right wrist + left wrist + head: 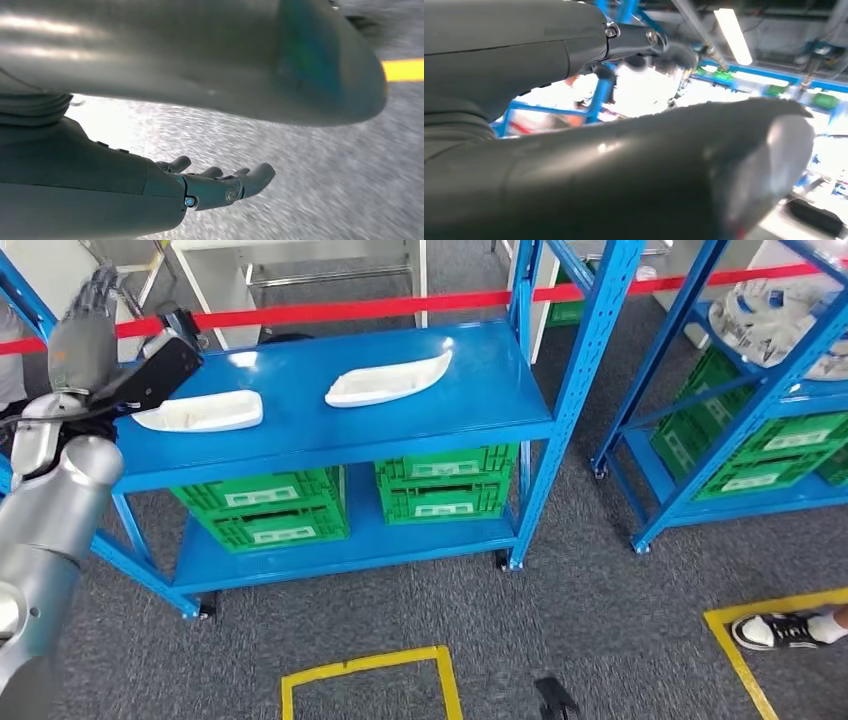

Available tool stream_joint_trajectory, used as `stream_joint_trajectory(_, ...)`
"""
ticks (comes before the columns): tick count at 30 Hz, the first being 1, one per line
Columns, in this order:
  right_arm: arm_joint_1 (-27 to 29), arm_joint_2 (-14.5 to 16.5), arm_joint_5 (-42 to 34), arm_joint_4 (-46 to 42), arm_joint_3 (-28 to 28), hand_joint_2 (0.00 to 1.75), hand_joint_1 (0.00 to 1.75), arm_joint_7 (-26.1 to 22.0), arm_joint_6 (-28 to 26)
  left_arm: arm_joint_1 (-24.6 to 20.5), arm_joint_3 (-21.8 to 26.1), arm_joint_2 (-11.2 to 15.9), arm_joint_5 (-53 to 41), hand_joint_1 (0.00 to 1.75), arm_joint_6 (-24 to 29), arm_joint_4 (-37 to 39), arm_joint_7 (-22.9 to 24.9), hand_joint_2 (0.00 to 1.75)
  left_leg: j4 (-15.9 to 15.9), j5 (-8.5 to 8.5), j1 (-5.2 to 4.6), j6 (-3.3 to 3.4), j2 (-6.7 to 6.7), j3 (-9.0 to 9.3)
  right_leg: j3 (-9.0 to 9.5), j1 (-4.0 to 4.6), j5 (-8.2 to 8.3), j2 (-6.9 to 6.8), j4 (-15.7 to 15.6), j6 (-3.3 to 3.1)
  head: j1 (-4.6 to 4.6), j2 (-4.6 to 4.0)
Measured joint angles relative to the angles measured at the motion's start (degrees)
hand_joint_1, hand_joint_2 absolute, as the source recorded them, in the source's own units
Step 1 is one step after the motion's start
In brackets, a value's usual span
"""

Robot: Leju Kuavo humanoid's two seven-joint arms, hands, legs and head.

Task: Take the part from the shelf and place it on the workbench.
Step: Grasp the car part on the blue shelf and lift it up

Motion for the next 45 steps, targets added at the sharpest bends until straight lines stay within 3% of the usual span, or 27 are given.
stream_joint_trajectory(1,-0.08,-0.01,-0.04,0.00,0.00,0.00,0.00,0.05,-0.03,0.24,-0.10,0.06,0.01,0.00,-0.10,0.10,0.01,0.00,2.60,-1.62,0.15,-0.17,0.19,-2.83,1.49,-0.07,-1.04,0.06,-0.33,-0.08,-0.03,0.00)
stream_joint_trajectory(2,-0.12,-0.02,-0.08,0.00,-0.01,0.00,0.00,0.09,-0.06,0.52,-0.16,0.13,0.04,0.00,-0.22,0.19,0.03,0.00,3.88,-4.30,0.30,-0.27,0.25,-5.24,3.03,-0.13,-2.09,0.16,-0.64,-0.09,-0.02,0.00)
stream_joint_trajectory(4,0.07,-0.01,-0.17,0.00,-0.02,0.00,0.00,0.16,-0.07,0.88,-0.20,0.20,0.24,0.00,-0.40,0.34,0.13,0.00,2.88,-9.36,0.50,-0.22,0.31,-8.57,6.22,-0.19,-4.25,0.40,-1.16,0.00,-0.03,0.00)
stream_joint_trajectory(5,0.18,0.00,-0.21,0.00,-0.02,0.00,0.00,0.16,-0.07,0.92,-0.22,0.23,0.37,0.00,-0.52,0.41,0.18,0.00,0.84,-9.68,0.52,-0.13,0.34,-9.48,7.83,-0.21,-5.35,0.49,-1.36,0.08,-0.03,0.00)
stream_joint_trajectory(6,0.27,0.01,-0.24,0.00,-0.02,0.00,0.00,0.15,-0.07,1.01,-0.23,0.28,0.48,0.00,-0.64,0.53,0.25,0.00,-2.27,-6.99,0.53,0.03,0.43,-10.03,9.48,-0.24,-6.53,0.57,-1.57,0.20,-0.03,0.00)
stream_joint_trajectory(8,0.25,0.03,-0.27,0.05,-0.03,0.00,0.00,0.14,-0.07,1.53,-0.31,0.56,0.57,0.00,-0.92,1.04,0.44,0.00,-9.17,3.60,0.41,0.45,0.88,-10.49,12.74,-0.15,-8.95,0.88,-1.90,0.67,-0.10,0.00)
stream_joint_trajectory(9,0.18,0.03,-0.27,0.08,-0.04,0.00,0.00,0.17,-0.08,1.83,-0.39,0.78,0.59,0.00,-1.04,1.24,0.57,0.00,-11.29,7.85,0.32,0.66,1.10,-10.16,14.18,-0.05,-10.22,1.02,-2.34,0.97,-0.14,0.00)
stream_joint_trajectory(10,0.13,0.03,-0.27,0.09,-0.05,0.00,0.00,0.16,-0.07,1.95,-0.49,0.87,0.62,0.00,-1.13,1.26,0.67,0.00,-12.27,9.79,0.31,0.89,1.13,-9.72,15.51,0.11,-10.83,1.15,-2.32,1.33,-0.22,0.00)
stream_joint_trajectory(11,0.01,-0.01,-0.26,0.08,-0.06,0.00,0.00,0.14,-0.06,1.65,-0.57,0.95,0.74,0.00,-1.27,1.17,0.74,0.00,-12.14,9.46,0.35,1.13,0.95,-8.76,16.28,0.25,-10.92,1.20,-1.86,1.66,-0.26,0.00)
stream_joint_trajectory(12,-0.08,-0.09,-0.23,0.05,-0.07,0.00,0.00,0.13,-0.03,1.14,-0.63,0.87,1.11,0.00,-1.58,0.98,0.80,0.00,-12.18,9.33,0.45,1.52,0.71,-7.83,16.37,0.29,-10.54,1.03,-0.43,1.92,-0.22,0.00)
stream_joint_trajectory(14,-0.38,-0.22,-0.18,0.02,-0.06,0.00,0.00,0.04,0.10,-0.04,-0.67,0.74,2.70,0.00,-3.33,0.80,0.83,0.00,-12.15,9.17,0.48,2.41,0.45,-6.24,13.71,0.26,-9.69,0.60,5.47,2.36,-0.03,0.00)
stream_joint_trajectory(15,-0.50,-0.26,-0.16,0.02,-0.06,0.00,0.00,0.02,0.16,-0.25,-0.68,0.69,3.73,0.00,-4.90,0.78,0.84,0.00,-12.15,9.01,0.41,2.82,0.39,-5.68,11.43,0.22,-10.31,0.42,8.74,2.49,0.05,0.00)
stream_joint_trajectory(17,-0.60,-0.22,-0.16,0.02,-0.05,0.00,0.00,0.01,0.23,0.03,-0.67,0.68,5.27,0.00,-7.93,0.81,0.71,0.00,-12.17,8.24,0.13,3.33,0.02,-4.96,6.56,0.30,-13.83,0.29,13.52,2.65,0.11,0.00)
stream_joint_trajectory(18,-0.60,-0.21,-0.16,0.02,-0.05,0.00,0.00,0.02,0.23,0.31,-0.67,0.67,5.88,0.00,-9.25,0.82,0.60,0.44,-12.13,7.80,-0.03,3.46,-0.24,-4.68,4.49,0.33,-15.67,0.28,14.40,2.61,0.13,0.00)
stream_joint_trajectory(19,-0.57,-0.21,-0.16,0.02,-0.06,0.00,0.00,0.04,0.25,0.54,-0.68,0.67,6.46,0.00,-10.27,0.84,0.51,0.87,-12.01,7.32,-0.19,3.55,-0.47,-4.45,3.00,0.39,-16.46,0.28,13.98,2.46,0.15,0.00)
stream_joint_trajectory(20,-0.53,-0.21,-0.16,0.02,-0.09,0.00,0.00,0.07,0.25,0.69,-0.68,0.66,7.24,0.00,-11.39,0.86,0.45,1.31,-11.83,6.81,-0.38,3.60,-0.65,-4.17,2.26,0.53,-15.39,0.27,11.96,2.15,0.17,0.00)
stream_joint_trajectory(21,-0.51,-0.22,-0.16,0.02,-0.14,0.00,0.00,0.10,0.26,0.79,-0.68,0.66,8.15,0.00,-12.64,0.86,0.39,1.75,-11.68,6.32,-0.54,3.62,-0.74,-3.84,2.30,0.76,-12.36,0.25,8.62,1.69,0.17,0.00)
stream_joint_trajectory(23,-0.45,-0.32,-0.18,0.02,-0.27,0.00,0.00,0.15,0.27,1.17,-0.67,0.68,9.99,0.00,-14.99,0.89,0.20,1.75,-11.66,5.56,-0.68,3.56,-0.77,-3.28,2.85,1.37,-5.44,0.28,2.40,0.52,-0.01,0.00)
stream_joint_trajectory(24,-0.47,-0.37,-0.19,0.02,-0.32,0.44,0.00,0.20,0.27,1.51,-0.67,0.68,10.63,0.00,-15.92,0.87,0.06,1.75,-11.88,5.44,-0.62,3.36,-0.82,-3.15,3.09,1.66,-3.35,0.27,0.66,0.08,-0.09,0.00)
stream_joint_trajectory(26,-0.52,-0.46,-0.18,0.02,-0.38,1.31,0.00,0.32,0.27,2.47,-0.68,0.82,11.17,0.00,-17.09,0.69,-0.35,1.75,-12.14,5.82,-0.47,2.59,-0.91,-2.93,3.34,2.06,-2.27,0.31,-1.04,-0.47,-0.14,0.00)
stream_joint_trajectory(27,-0.50,-0.47,-0.18,0.02,-0.42,1.75,0.00,0.39,0.27,2.97,-0.69,0.95,11.18,0.00,-17.62,0.54,-0.64,1.75,-12.49,6.00,-0.41,2.36,-0.88,-2.73,3.78,2.12,-1.93,0.42,-1.47,-0.41,-0.10,0.00)
stream_joint_trajectory(30,-0.45,-0.54,-0.15,0.02,-0.63,1.75,0.00,0.44,0.25,3.68,-0.97,1.40,10.55,0.00,-19.52,0.22,-1.50,1.75,-13.65,5.57,-0.39,2.45,-0.64,-1.87,4.46,2.05,-1.69,0.72,-2.19,0.08,-0.10,0.00)
stream_joint_trajectory(38,-0.47,-0.44,0.13,0.02,-0.96,1.75,0.00,0.28,0.31,4.73,-3.53,2.73,8.34,0.00,-21.68,0.22,-1.75,1.75,-14.30,5.35,-0.43,2.37,-0.57,-1.43,4.53,1.98,-2.12,0.73,-2.16,-0.17,-0.12,0.00)
stream_joint_trajectory(45,-0.48,-0.46,0.95,0.02,-1.13,1.75,0.00,0.04,1.12,6.87,-9.49,4.48,2.38,0.00,-23.95,0.62,-1.62,1.75,-14.35,5.35,-0.44,2.31,-0.55,-1.38,4.55,1.97,-2.15,0.74,-2.12,-0.22,-0.12,0.00)
